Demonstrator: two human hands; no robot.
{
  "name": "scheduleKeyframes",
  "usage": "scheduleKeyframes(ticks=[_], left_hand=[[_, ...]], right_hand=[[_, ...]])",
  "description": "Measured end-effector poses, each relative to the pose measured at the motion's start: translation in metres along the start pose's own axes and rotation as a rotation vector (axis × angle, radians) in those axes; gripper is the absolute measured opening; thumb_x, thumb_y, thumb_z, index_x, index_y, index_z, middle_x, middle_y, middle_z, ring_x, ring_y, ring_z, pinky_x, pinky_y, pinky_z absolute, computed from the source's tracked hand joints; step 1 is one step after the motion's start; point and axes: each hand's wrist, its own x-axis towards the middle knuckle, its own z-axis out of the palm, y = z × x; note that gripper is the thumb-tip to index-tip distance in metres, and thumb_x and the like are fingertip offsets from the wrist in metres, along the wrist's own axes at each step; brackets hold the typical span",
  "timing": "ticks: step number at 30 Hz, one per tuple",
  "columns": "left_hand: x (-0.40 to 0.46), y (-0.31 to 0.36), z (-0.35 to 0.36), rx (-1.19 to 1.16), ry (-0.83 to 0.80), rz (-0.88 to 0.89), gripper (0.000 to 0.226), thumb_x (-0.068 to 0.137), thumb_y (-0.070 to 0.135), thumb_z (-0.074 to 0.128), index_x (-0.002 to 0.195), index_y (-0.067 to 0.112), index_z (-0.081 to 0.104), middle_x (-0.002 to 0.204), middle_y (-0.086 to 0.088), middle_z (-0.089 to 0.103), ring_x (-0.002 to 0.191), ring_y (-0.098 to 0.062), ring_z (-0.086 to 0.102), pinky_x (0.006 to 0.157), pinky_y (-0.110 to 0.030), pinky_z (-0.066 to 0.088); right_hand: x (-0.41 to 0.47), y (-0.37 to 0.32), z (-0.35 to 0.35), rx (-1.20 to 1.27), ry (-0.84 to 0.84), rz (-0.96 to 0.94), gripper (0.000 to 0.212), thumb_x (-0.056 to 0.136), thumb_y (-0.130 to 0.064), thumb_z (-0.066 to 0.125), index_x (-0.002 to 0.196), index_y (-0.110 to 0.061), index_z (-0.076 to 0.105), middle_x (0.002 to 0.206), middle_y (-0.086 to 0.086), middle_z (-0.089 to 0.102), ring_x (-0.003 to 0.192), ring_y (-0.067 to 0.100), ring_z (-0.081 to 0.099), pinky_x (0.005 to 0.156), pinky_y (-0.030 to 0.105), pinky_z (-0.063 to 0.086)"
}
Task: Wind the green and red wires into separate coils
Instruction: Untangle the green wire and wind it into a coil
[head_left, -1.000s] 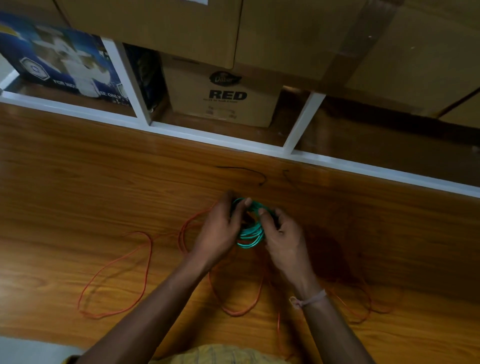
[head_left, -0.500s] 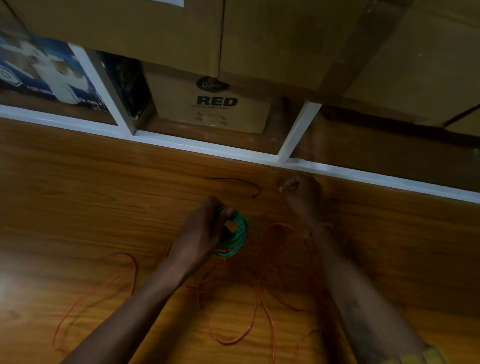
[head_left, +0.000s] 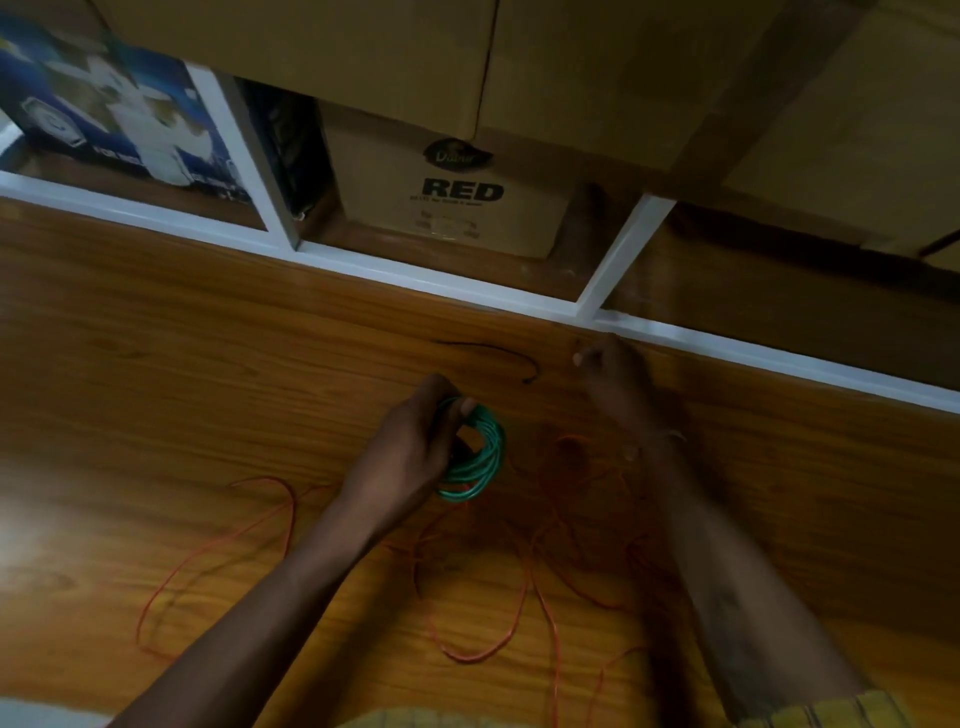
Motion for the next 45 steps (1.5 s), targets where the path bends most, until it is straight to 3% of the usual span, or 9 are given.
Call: scheduleKeyframes(ticks=[2, 5, 8, 12, 18, 22, 28, 36, 45], left_hand=[[-0.007, 0.004, -0.002, 0.002, 0.011, 0.016, 0.014, 0.11, 0.027, 0.055, 0.103, 0.016, 0.059, 0.077, 0.001, 0.072, 0.068, -0.002, 0.073, 0.054, -0.017, 0.047], [-0.019, 0.009, -0.004, 0.012, 0.04, 0.047, 0.015, 0.11, 0.025, 0.055, 0.101, 0.013, 0.058, 0.075, 0.001, 0.071, 0.065, 0.0, 0.072, 0.054, -0.018, 0.048], [-0.033, 0.01, -0.007, 0.002, 0.051, 0.071, 0.015, 0.11, 0.024, 0.056, 0.099, 0.014, 0.058, 0.074, 0.0, 0.07, 0.067, -0.001, 0.074, 0.055, -0.025, 0.051], [-0.049, 0.007, -0.009, 0.06, 0.072, 0.084, 0.015, 0.109, 0.029, 0.057, 0.098, 0.019, 0.059, 0.074, 0.002, 0.072, 0.068, -0.001, 0.074, 0.061, -0.033, 0.054], [-0.072, 0.013, -0.009, 0.211, 0.105, 0.154, 0.011, 0.109, 0.032, 0.056, 0.102, 0.024, 0.055, 0.082, 0.013, 0.059, 0.071, -0.002, 0.056, 0.06, -0.015, 0.035], [-0.079, 0.015, -0.01, 0.261, 0.128, 0.191, 0.01, 0.11, 0.03, 0.055, 0.103, 0.023, 0.052, 0.09, 0.006, 0.06, 0.081, -0.015, 0.059, 0.066, -0.021, 0.03], [-0.081, 0.014, -0.011, 0.346, 0.131, 0.225, 0.02, 0.11, 0.028, 0.053, 0.107, 0.008, 0.058, 0.093, -0.012, 0.068, 0.089, -0.034, 0.065, 0.069, -0.032, 0.033], [-0.082, 0.019, -0.004, 0.408, 0.056, 0.213, 0.023, 0.11, 0.031, 0.049, 0.108, 0.009, 0.055, 0.097, -0.014, 0.067, 0.088, -0.037, 0.065, 0.073, -0.049, 0.051], [-0.082, 0.027, 0.004, 0.396, 0.031, 0.096, 0.028, 0.11, 0.039, 0.046, 0.117, 0.013, 0.054, 0.11, -0.019, 0.059, 0.097, -0.042, 0.062, 0.083, -0.053, 0.052]], right_hand=[[-0.041, -0.024, -0.025, 0.232, -0.04, -0.099, 0.009, 0.106, -0.023, 0.06, 0.111, -0.017, 0.065, 0.101, 0.001, 0.069, 0.089, 0.014, 0.068, 0.078, 0.032, 0.058], [-0.109, -0.055, -0.059, 0.336, -0.145, -0.241, 0.006, 0.104, -0.015, 0.063, 0.105, -0.019, 0.068, 0.097, -0.001, 0.069, 0.076, 0.006, 0.065, 0.063, 0.019, 0.057], [-0.169, -0.072, -0.078, 0.291, -0.249, -0.366, 0.012, 0.102, -0.013, 0.065, 0.105, -0.023, 0.072, 0.1, -0.003, 0.071, 0.083, 0.013, 0.068, 0.066, 0.02, 0.057], [-0.215, -0.079, -0.072, 0.187, -0.282, -0.529, 0.015, 0.096, -0.013, 0.072, 0.102, -0.025, 0.078, 0.098, -0.01, 0.072, 0.09, 0.008, 0.068, 0.073, 0.021, 0.056], [-0.233, -0.076, -0.036, 0.022, -0.086, -0.562, 0.023, 0.09, -0.015, 0.082, 0.107, -0.027, 0.073, 0.087, -0.014, 0.072, 0.08, -0.002, 0.069, 0.067, 0.021, 0.057], [-0.245, -0.08, -0.021, -0.02, 0.029, -0.514, 0.04, 0.087, -0.015, 0.083, 0.114, -0.027, 0.056, 0.077, -0.013, 0.069, 0.072, 0.0, 0.067, 0.067, 0.034, 0.059], [-0.251, -0.083, -0.007, -0.063, 0.089, -0.516, 0.052, 0.084, -0.011, 0.084, 0.121, -0.025, 0.05, 0.079, -0.01, 0.067, 0.077, 0.009, 0.068, 0.068, 0.035, 0.058], [-0.247, -0.084, 0.002, -0.083, 0.107, -0.546, 0.052, 0.088, -0.011, 0.081, 0.127, -0.022, 0.048, 0.093, -0.003, 0.071, 0.088, 0.016, 0.071, 0.075, 0.041, 0.061], [-0.256, -0.072, 0.021, -0.052, 0.358, -0.566, 0.047, 0.091, -0.016, 0.073, 0.13, -0.017, 0.049, 0.092, 0.001, 0.064, 0.09, 0.017, 0.065, 0.073, 0.037, 0.059]])
